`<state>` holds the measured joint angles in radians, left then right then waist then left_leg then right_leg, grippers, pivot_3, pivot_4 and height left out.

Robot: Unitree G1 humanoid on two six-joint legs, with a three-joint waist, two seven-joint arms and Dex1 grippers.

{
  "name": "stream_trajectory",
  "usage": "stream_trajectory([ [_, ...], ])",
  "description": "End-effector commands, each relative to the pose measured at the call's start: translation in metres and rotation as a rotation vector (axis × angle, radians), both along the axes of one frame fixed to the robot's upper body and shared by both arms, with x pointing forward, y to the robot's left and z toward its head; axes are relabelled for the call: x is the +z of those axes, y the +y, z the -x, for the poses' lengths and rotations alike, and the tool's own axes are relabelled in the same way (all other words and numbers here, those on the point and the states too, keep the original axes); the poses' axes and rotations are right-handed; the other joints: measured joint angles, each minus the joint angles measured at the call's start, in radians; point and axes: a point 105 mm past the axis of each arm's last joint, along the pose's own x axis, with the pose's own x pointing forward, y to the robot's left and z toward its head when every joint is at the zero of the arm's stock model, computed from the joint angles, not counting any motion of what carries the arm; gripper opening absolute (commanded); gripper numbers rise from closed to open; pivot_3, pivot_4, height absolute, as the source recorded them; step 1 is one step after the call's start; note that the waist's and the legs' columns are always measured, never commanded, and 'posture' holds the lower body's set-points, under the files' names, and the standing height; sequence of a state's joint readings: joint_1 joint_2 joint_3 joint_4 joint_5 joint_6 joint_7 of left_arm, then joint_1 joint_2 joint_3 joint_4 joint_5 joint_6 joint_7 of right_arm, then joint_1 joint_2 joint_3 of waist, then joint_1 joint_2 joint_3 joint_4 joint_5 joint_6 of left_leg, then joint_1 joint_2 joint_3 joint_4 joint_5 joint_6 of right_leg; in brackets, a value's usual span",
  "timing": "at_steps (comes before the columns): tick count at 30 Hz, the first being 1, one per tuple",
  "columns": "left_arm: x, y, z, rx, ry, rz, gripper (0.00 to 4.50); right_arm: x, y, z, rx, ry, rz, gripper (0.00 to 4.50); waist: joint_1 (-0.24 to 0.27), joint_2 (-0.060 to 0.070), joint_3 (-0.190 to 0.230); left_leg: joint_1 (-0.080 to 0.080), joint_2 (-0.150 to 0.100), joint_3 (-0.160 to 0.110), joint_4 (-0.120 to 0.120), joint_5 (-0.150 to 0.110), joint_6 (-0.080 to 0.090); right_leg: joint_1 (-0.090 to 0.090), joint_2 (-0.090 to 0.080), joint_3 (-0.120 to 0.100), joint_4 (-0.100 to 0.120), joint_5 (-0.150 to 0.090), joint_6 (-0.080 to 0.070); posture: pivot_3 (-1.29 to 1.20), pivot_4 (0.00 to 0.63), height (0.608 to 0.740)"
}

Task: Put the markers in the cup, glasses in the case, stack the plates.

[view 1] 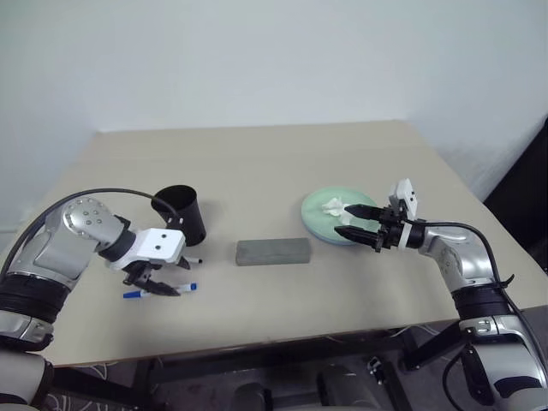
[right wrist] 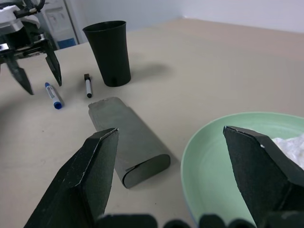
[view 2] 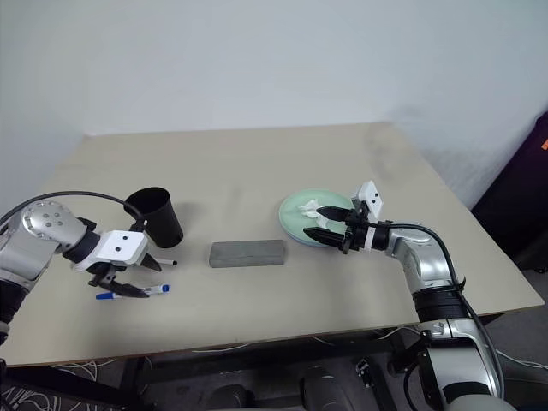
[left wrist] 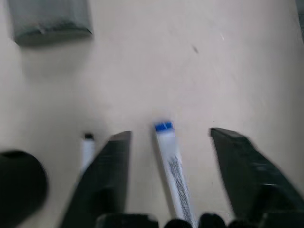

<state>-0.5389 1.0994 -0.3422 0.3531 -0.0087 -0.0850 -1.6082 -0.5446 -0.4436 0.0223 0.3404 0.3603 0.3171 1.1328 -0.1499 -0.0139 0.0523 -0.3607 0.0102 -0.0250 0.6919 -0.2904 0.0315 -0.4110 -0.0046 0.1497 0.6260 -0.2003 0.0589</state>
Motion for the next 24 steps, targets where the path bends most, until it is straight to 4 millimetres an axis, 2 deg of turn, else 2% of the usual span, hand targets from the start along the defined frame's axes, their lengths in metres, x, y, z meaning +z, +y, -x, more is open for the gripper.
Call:
stream_trajectory([
  [1, 0.006, 0.014, -0.001, 0.014, -0.009, -0.051, 3.66, 0.016, 0.004, -0.004, 0.005, -0.064, -0.013, 3.82, 0.0, 0.0, 0.0, 0.0, 0.0, 0.0, 0.0, 0.0, 0.0, 0.0, 0.0, 0.0, 0.0, 0.0, 0.0, 0.0, 0.0, 0.74],
  [9, -0.008, 0.024, 0.008, 0.078, 0.045, -0.077, 3.66, 0.016, 0.002, -0.005, 0.003, -0.061, -0.009, 3.82, 0.0, 0.0, 0.0, 0.0, 0.001, 0.0, 0.0, 0.0, 0.0, 0.0, 0.001, -0.001, 0.001, 0.0, 0.0, 0.0, 0.0, 0.74],
  [18, -0.026, 0.02, 0.007, 0.077, 0.024, -0.106, 3.66, 0.014, 0.004, -0.003, 0.014, -0.052, -0.006, 3.82, 0.0, 0.0, 0.0, 0.0, 0.001, 0.0, 0.0, 0.0, 0.0, 0.0, 0.001, -0.001, 0.001, 0.0, 0.0, 0.0, 0.0, 0.74],
  [24, -0.035, 0.029, 0.007, 0.067, 0.032, -0.173, 3.66, 0.014, 0.005, -0.001, 0.012, -0.051, -0.013, 3.82, 0.0, 0.0, 0.0, 0.001, 0.001, -0.001, 0.0, 0.0, 0.0, 0.0, 0.001, -0.001, 0.002, 0.0, 0.0, 0.0, 0.0, 0.74],
])
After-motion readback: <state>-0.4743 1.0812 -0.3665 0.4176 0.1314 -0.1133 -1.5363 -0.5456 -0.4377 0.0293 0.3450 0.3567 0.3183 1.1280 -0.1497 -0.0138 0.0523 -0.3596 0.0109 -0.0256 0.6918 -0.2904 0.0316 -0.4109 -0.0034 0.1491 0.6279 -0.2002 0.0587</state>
